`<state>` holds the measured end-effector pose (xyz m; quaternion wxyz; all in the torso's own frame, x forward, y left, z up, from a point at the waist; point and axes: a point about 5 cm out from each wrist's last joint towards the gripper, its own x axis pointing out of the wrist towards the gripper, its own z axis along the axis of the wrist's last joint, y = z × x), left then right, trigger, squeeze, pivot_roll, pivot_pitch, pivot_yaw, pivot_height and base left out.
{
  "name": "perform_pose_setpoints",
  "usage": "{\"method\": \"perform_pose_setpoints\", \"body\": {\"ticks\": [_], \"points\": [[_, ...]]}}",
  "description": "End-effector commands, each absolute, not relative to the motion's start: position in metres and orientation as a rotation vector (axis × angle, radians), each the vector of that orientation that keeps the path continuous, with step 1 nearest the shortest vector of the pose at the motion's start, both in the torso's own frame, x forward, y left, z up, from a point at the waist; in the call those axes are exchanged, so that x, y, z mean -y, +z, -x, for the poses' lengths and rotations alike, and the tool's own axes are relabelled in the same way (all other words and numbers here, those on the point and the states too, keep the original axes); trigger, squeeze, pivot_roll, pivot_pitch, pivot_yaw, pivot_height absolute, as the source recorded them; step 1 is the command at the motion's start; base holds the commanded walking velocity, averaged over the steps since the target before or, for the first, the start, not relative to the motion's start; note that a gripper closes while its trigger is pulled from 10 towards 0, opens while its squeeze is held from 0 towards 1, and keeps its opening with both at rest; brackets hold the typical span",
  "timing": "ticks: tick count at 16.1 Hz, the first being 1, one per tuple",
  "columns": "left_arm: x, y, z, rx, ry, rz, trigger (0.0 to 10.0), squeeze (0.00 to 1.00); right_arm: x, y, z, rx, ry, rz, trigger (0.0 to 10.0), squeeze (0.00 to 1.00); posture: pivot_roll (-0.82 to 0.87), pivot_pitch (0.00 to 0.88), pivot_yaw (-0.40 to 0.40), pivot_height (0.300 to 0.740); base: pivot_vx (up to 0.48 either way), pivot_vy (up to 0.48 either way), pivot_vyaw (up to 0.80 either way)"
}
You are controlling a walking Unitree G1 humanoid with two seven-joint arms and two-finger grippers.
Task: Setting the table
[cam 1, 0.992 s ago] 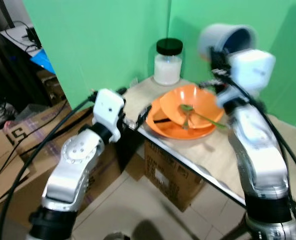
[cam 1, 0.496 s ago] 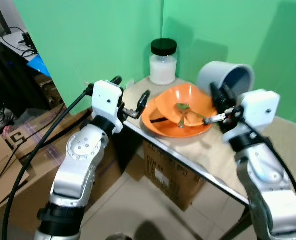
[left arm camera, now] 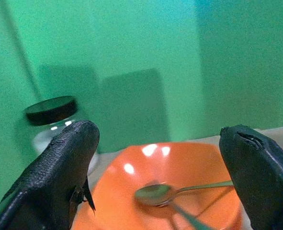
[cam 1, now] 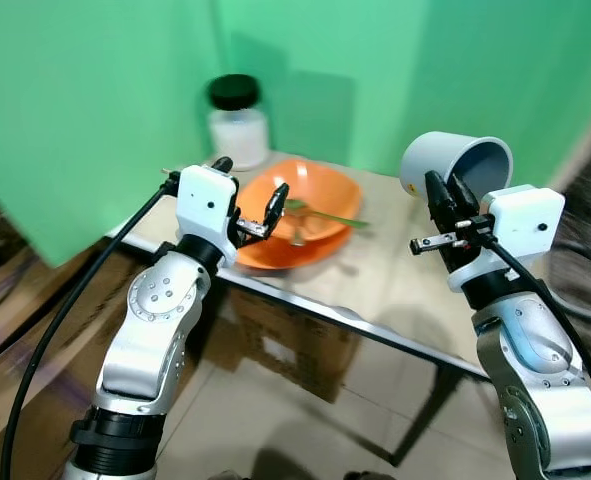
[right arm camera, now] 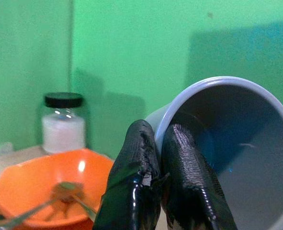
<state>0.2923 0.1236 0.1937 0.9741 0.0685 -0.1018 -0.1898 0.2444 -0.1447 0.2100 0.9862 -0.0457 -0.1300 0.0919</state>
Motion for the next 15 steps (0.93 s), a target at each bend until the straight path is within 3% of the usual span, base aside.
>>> {"method": "perform_pose_setpoints", "body": {"ticks": [1, 11, 12, 13, 14, 15], "points": [[-0.1285, 0.1934, -0.2923, 0.206, -0.364, -0.158, 10.0, 0.00, 0.1439, 0.2161, -0.2413, 0.284, 0.182, 0.089, 10.0, 0.00, -0.01, 0.000, 0.046, 0.740, 0.000, 0.000, -0.80], [-0.1291, 0.1921, -0.2939, 0.198, -0.363, -0.168, 10.0, 0.00, 0.1433, 0.2155, -0.2406, 0.276, 0.190, 0.103, 10.0, 0.00, -0.02, 0.000, 0.054, 0.740, 0.000, 0.000, -0.80], [-0.1291, 0.1921, -0.2939, 0.197, -0.363, -0.168, 10.0, 0.00, 0.1423, 0.2155, -0.2402, 0.278, 0.202, 0.097, 0.0, 0.00, -0.02, 0.000, 0.054, 0.740, 0.000, 0.000, -0.80], [-0.1291, 0.1920, -0.2940, 0.197, -0.362, -0.169, 10.0, 0.00, 0.1410, 0.2155, -0.2397, 0.279, 0.213, 0.096, 0.0, 0.00, -0.01, 0.000, 0.053, 0.740, 0.000, 0.000, -0.80], [-0.1291, 0.1917, -0.2940, 0.197, -0.362, -0.169, 10.0, 0.00, 0.1408, 0.2154, -0.2397, 0.277, 0.212, 0.106, 6.0, 0.00, -0.02, 0.000, 0.053, 0.740, 0.000, 0.000, -0.80], [-0.1291, 0.1913, -0.2941, 0.195, -0.362, -0.170, 10.0, 0.00, 0.1407, 0.2151, -0.2397, 0.274, 0.210, 0.114, 10.0, 0.00, -0.02, 0.000, 0.053, 0.740, 0.000, 0.000, -0.80]]}}
